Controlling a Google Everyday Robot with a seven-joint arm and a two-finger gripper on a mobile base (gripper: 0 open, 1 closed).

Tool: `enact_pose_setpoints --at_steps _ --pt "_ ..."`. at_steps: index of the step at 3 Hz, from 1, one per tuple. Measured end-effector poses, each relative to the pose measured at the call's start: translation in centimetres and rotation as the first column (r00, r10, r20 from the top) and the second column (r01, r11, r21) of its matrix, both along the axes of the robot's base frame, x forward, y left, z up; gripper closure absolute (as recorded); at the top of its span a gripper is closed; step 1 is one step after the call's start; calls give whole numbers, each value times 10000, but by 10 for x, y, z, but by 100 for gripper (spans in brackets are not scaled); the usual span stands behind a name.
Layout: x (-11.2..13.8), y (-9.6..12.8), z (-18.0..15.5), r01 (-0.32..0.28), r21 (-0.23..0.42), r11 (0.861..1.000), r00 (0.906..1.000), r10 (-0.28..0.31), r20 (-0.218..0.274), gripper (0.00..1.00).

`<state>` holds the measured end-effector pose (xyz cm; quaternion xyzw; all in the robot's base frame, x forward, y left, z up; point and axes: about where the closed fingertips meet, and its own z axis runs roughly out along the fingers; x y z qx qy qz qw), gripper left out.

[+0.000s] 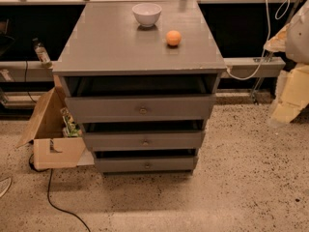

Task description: Open middle drawer

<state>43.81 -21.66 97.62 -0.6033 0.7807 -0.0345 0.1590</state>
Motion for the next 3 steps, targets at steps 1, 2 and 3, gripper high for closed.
enact_pose_setpoints --at_steps 1,2,3 --pt "0 1 0 -27 58 10000 10000 26 75 0" --pt "3 11 -19 -289 393 9988 9996 287 55 0" --pt "8 33 -60 -737 1166 9904 9972 743 -12 0"
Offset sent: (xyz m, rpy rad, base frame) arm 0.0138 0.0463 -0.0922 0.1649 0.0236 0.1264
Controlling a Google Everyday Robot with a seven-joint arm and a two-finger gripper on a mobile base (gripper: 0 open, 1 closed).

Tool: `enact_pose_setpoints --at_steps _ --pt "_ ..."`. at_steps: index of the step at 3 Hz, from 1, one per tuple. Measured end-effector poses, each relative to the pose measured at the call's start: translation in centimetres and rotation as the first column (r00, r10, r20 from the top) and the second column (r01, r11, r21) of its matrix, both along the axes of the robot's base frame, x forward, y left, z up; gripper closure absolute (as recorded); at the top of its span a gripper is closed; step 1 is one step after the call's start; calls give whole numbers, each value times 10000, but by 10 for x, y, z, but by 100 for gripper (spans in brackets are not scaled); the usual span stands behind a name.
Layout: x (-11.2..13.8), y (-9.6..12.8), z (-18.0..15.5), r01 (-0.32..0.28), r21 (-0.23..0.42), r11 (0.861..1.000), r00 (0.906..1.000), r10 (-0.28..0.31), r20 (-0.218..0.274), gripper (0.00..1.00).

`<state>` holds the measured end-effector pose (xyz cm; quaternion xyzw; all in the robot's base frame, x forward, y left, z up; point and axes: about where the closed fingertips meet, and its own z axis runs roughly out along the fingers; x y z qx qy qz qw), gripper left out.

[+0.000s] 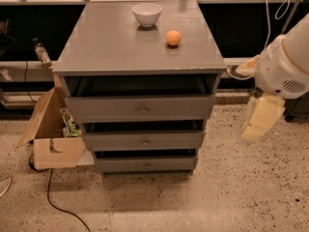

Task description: Open middle drawer

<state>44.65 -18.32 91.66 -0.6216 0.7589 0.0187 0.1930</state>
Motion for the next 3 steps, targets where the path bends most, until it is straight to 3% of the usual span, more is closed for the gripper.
enact_pose_setpoints --at_steps 1,2,3 --pt "6 31 -39 -204 1028 9945 9997 217 -118 0" --pt "5 31 -38 -204 1019 9946 9997 217 -118 0" --pt "8 35 -80 -339 1242 9917 9985 389 -380 0"
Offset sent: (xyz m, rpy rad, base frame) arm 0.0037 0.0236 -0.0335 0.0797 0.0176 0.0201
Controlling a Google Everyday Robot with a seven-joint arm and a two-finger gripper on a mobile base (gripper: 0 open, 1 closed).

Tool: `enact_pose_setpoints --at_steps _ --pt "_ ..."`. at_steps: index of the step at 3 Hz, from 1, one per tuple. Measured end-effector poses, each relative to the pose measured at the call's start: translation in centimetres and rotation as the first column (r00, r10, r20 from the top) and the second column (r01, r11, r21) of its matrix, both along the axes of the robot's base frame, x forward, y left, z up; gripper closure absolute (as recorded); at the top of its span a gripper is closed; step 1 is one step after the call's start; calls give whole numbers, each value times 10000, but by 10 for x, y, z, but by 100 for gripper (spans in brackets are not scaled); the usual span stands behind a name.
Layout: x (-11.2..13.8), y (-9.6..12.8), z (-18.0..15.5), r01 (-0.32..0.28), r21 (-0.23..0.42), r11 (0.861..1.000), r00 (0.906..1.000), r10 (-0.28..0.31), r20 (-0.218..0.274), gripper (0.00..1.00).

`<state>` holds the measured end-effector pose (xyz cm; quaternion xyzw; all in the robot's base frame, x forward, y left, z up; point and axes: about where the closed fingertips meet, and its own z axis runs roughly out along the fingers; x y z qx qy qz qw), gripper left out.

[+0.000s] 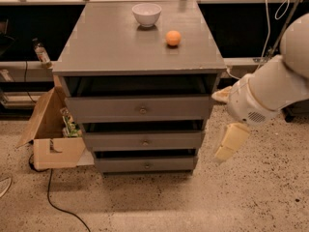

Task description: Open middle drawer

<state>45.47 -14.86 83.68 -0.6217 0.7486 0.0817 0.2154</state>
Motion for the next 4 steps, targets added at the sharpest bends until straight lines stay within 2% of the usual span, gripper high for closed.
enact_pose_setpoints --at_steps 1,2,3,4 --pt "8 26 -72 -747 203 9970 9963 755 -422 0" --pt "27 59 -161 -1273 96 9918 9877 1276 -899 0" --pt "44 79 -209 -1342 85 9909 9847 1343 -1113 0" --pt "44 79 -209 -1342 84 9909 9847 1343 -1113 0"
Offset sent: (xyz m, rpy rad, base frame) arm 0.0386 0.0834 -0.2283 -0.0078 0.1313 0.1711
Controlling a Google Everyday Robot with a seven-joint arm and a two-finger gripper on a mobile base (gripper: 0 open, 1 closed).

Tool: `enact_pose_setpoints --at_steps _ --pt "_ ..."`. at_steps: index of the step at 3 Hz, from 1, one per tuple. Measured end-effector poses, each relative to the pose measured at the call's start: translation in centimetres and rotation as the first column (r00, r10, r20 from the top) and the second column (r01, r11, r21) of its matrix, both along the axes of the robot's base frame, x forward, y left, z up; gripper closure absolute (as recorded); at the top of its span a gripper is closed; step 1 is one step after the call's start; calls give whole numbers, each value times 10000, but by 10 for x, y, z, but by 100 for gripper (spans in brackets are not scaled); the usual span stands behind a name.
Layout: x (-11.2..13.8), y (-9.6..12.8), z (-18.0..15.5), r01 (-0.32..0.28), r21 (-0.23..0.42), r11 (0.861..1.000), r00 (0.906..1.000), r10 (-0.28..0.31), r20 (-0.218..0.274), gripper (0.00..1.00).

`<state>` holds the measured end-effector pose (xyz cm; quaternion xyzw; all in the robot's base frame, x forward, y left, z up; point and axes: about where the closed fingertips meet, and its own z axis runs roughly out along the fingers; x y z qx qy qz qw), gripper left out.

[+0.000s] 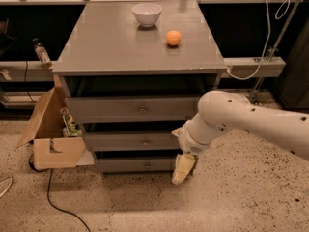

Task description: Open middle drawer

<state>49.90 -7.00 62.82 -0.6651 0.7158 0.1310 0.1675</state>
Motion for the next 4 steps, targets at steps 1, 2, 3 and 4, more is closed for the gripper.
enact_pose_setpoints --at_steps 1,2,3,4 --pt "16 3 -22 -253 -112 9996 9996 254 104 0" --pt "42 6 -57 -452 -444 9980 9974 476 548 0" --pt "71 8 -86 -433 -836 9956 9898 541 1319 0" --pt "71 8 -87 -440 -838 9955 9898 548 1316 0"
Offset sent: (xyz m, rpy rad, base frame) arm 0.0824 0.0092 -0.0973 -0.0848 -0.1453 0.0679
